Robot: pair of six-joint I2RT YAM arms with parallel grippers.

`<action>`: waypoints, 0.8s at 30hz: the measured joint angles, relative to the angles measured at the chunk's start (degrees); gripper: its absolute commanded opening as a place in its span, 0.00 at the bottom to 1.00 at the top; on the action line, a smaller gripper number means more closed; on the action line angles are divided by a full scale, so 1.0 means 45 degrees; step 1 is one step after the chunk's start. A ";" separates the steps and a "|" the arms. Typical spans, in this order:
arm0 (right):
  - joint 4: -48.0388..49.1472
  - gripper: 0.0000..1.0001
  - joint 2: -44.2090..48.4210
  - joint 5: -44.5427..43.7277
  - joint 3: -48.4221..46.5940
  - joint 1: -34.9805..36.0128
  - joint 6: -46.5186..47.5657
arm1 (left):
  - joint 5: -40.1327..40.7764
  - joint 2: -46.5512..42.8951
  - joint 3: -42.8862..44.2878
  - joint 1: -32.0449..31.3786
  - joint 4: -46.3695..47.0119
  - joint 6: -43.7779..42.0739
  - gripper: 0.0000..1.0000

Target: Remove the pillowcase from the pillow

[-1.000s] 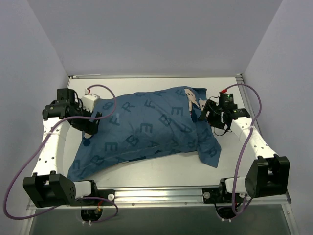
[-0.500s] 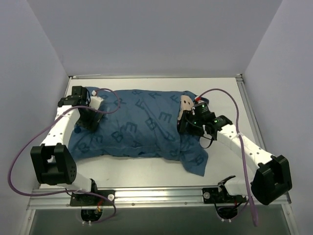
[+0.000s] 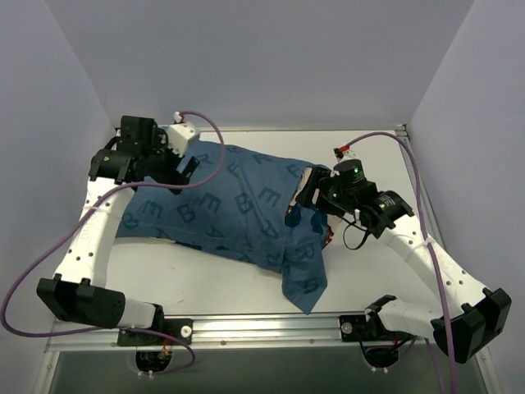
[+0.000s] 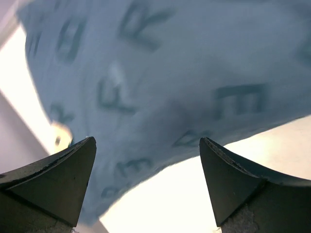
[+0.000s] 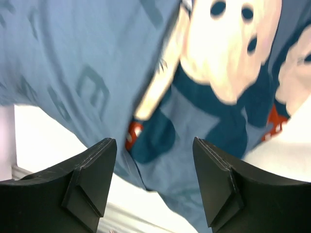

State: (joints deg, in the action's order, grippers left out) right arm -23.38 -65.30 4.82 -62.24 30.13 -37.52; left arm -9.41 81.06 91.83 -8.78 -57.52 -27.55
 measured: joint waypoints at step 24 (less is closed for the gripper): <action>0.2365 0.19 -0.3060 0.0189 0.0928 -0.2375 -0.0155 | 0.0933 0.4328 0.0180 -0.5435 0.1734 0.0952 0.02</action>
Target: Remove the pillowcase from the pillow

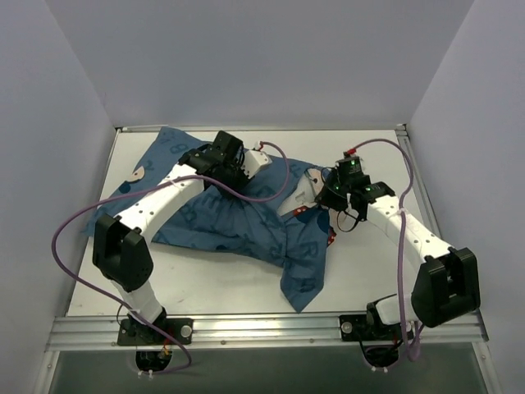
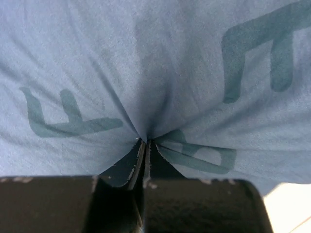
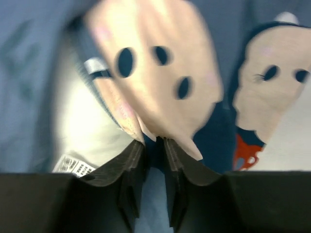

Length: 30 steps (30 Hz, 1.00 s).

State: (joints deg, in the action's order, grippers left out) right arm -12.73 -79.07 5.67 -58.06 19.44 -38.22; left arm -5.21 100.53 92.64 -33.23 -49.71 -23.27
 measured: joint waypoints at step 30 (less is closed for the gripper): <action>0.3997 0.00 0.0525 0.1773 0.4498 -0.0549 -0.0486 | -0.1020 -0.2093 -0.0447 0.1885 -0.0505 -0.1637 0.89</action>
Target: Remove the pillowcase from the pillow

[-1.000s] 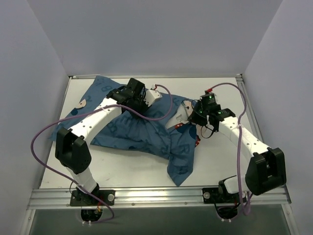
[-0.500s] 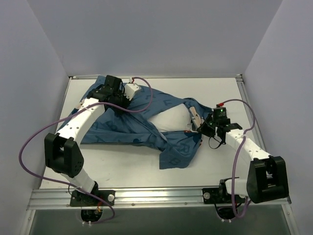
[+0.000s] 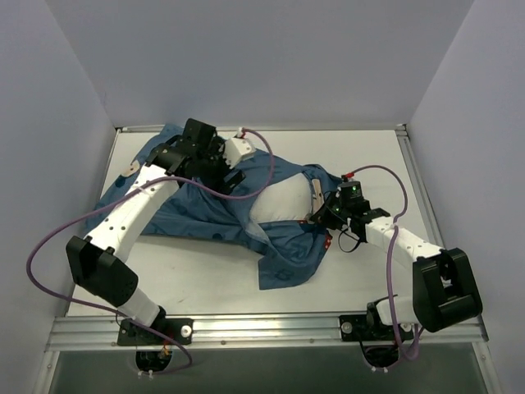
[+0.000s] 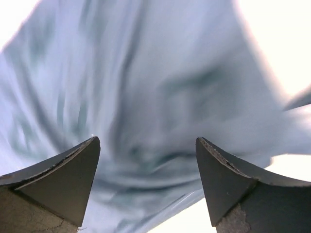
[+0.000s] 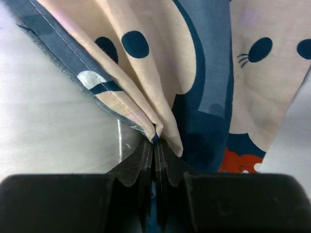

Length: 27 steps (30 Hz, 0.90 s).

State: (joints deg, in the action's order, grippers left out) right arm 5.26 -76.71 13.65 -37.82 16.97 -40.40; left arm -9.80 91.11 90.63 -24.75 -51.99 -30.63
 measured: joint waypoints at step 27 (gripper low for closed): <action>0.1039 0.00 0.0855 0.0452 0.0840 -0.0860 -0.1423 | 0.2249 0.6441 0.4959 -0.6135 0.0743 0.0301 0.67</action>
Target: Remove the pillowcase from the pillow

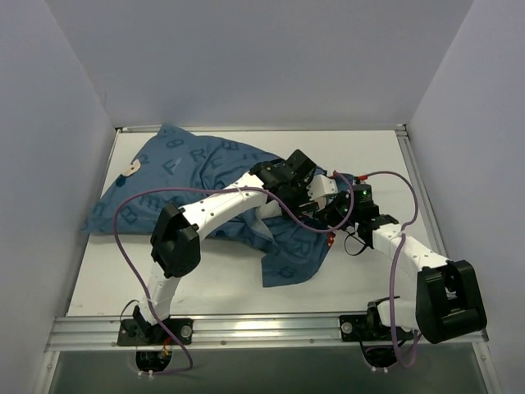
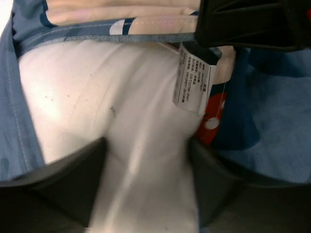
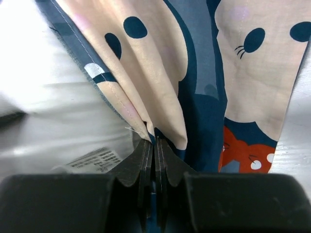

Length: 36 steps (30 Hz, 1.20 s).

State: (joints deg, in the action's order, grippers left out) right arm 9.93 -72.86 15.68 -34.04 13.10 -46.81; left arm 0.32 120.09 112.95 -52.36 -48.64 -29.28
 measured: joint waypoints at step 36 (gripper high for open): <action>-0.1588 0.00 -0.6169 0.1069 -0.4537 -0.2788 -0.0330 | -0.2045 -0.5265 -0.7626 0.0947 0.5207 -0.1982 0.02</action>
State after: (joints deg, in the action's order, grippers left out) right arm 2.79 -100.62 20.49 -54.46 0.56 -48.29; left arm -8.88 96.40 78.63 -48.10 -25.21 -38.20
